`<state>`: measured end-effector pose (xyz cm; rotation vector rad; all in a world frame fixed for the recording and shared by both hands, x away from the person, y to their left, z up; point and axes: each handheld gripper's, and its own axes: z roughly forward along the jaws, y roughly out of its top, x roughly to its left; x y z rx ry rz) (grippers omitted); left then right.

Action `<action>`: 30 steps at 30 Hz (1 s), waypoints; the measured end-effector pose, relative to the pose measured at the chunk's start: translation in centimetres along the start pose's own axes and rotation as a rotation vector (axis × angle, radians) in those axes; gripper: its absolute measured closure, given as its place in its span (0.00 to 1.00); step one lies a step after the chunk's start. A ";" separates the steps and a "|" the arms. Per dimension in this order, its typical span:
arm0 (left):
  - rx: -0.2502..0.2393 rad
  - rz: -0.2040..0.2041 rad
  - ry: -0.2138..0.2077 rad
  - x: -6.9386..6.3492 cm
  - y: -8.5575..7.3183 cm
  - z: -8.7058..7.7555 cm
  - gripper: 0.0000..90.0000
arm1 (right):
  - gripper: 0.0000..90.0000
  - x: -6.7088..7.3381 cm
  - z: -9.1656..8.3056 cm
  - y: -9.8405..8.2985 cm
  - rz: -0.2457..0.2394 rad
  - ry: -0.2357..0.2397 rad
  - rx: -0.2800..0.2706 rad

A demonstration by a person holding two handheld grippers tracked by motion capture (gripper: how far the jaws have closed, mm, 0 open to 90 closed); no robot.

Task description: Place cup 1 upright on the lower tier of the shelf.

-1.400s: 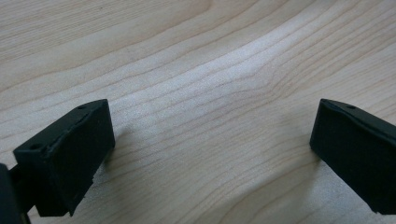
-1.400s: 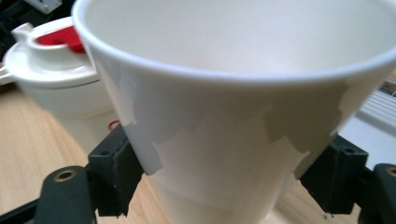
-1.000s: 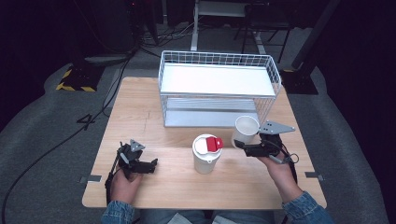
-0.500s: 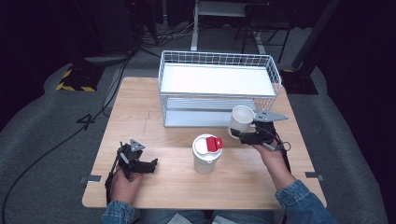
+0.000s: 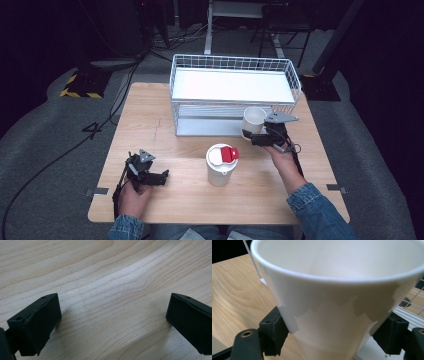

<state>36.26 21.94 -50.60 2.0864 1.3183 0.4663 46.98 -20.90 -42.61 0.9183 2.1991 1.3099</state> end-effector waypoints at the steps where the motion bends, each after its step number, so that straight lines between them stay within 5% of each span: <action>1: 0.000 0.000 0.000 0.0 0.0 0.0 0.00 | 0.26 0.0 0.2 -0.1 0.002 -0.006 0.001; 30: 0.000 0.000 0.000 0.0 0.0 0.0 0.00 | 0.26 -1.4 4.7 -0.9 0.030 -0.115 -0.004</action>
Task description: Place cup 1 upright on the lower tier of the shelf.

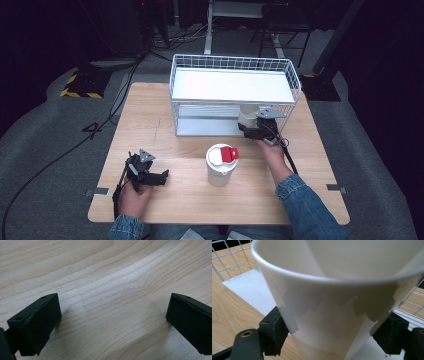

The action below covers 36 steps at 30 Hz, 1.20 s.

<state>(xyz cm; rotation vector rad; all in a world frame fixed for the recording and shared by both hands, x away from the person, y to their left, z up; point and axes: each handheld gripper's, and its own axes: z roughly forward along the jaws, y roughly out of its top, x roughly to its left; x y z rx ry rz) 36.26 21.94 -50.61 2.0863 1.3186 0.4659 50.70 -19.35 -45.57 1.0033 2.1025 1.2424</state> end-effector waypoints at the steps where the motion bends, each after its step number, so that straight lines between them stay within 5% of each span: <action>1: 0.000 0.000 0.000 0.0 0.0 0.0 0.00 | 0.26 0.0 0.1 0.0 -0.002 0.000 0.000; 36: 0.000 0.000 0.000 0.0 0.0 0.0 0.00 | 0.26 -2.1 2.4 -1.1 0.055 -0.097 0.018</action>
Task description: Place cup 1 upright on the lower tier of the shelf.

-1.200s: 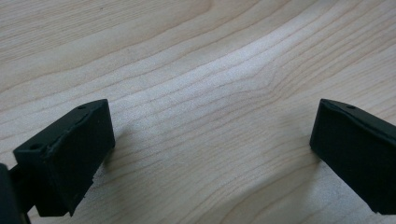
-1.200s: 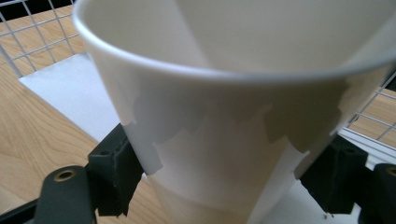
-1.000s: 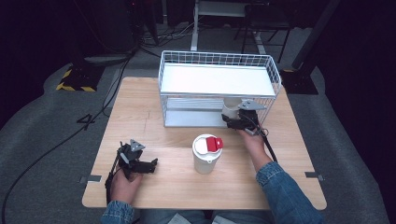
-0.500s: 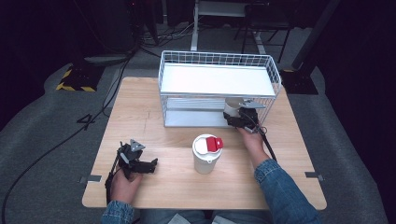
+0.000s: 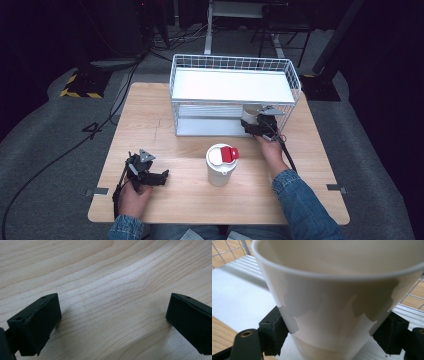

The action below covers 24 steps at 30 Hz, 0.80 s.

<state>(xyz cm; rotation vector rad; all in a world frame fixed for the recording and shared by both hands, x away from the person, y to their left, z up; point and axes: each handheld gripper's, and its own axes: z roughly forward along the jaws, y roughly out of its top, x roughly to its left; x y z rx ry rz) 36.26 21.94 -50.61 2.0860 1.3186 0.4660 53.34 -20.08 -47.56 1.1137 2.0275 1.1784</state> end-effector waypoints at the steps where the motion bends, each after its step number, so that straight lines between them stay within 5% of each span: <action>1: 0.000 0.001 0.000 0.0 0.0 0.0 0.00 | 0.26 0.0 0.0 0.0 0.002 0.000 0.002; 24: 0.000 0.000 0.000 0.0 0.0 0.0 0.00 | 0.21 -0.3 0.2 -0.5 0.009 0.003 0.035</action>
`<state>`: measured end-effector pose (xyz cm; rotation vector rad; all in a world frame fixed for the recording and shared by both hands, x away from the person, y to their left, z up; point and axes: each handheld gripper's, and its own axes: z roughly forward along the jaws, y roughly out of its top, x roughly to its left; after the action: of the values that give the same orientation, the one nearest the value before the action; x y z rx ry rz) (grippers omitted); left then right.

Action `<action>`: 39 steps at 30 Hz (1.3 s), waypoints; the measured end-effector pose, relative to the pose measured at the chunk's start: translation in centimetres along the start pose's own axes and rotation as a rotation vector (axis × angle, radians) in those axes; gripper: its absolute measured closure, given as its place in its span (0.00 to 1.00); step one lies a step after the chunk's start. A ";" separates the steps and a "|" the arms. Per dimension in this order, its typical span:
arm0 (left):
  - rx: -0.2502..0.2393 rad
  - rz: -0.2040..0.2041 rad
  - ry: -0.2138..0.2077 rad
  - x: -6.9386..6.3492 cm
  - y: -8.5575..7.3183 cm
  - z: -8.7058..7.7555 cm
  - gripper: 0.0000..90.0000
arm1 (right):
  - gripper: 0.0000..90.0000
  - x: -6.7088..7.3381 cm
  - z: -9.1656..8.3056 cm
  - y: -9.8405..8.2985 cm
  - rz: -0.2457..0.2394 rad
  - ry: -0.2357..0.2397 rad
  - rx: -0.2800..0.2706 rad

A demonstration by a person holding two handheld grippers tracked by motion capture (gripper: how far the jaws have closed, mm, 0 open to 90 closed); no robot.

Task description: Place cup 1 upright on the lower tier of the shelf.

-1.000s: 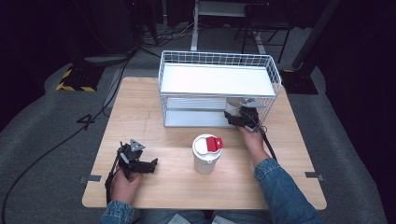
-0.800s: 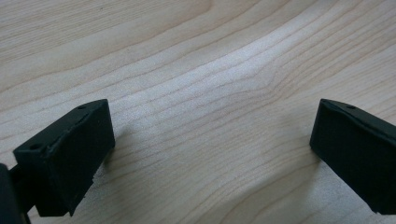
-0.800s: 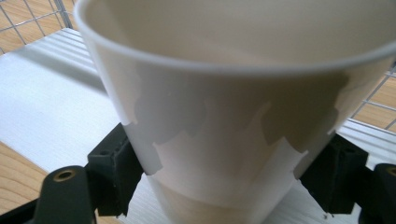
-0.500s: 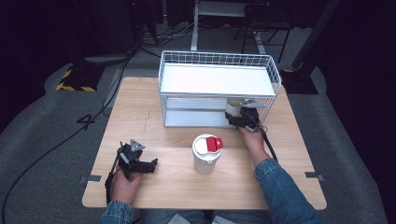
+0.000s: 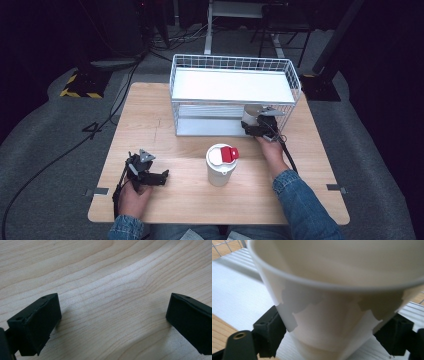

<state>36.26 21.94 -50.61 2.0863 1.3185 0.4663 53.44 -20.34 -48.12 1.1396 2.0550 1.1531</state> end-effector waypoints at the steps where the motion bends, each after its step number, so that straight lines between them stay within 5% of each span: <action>1: 0.000 0.000 0.000 0.0 0.0 0.0 0.00 | 0.19 0.0 0.0 0.0 0.000 -0.005 0.001; 20: 0.000 0.000 0.000 0.0 0.0 0.0 0.00 | 0.10 0.2 -1.9 0.6 -0.003 0.015 0.014; 35: -0.001 -0.004 0.004 0.0 0.0 0.0 0.00 | 0.09 -0.1 -8.3 -1.8 0.006 0.067 0.017; 39: 0.000 -0.004 0.004 0.0 0.0 0.0 0.00 | 0.10 0.9 -10.6 -3.2 -0.057 0.095 0.005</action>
<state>36.30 21.89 -50.61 2.0831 1.3244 0.4691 43.70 -25.06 -45.55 1.0403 2.1486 1.1958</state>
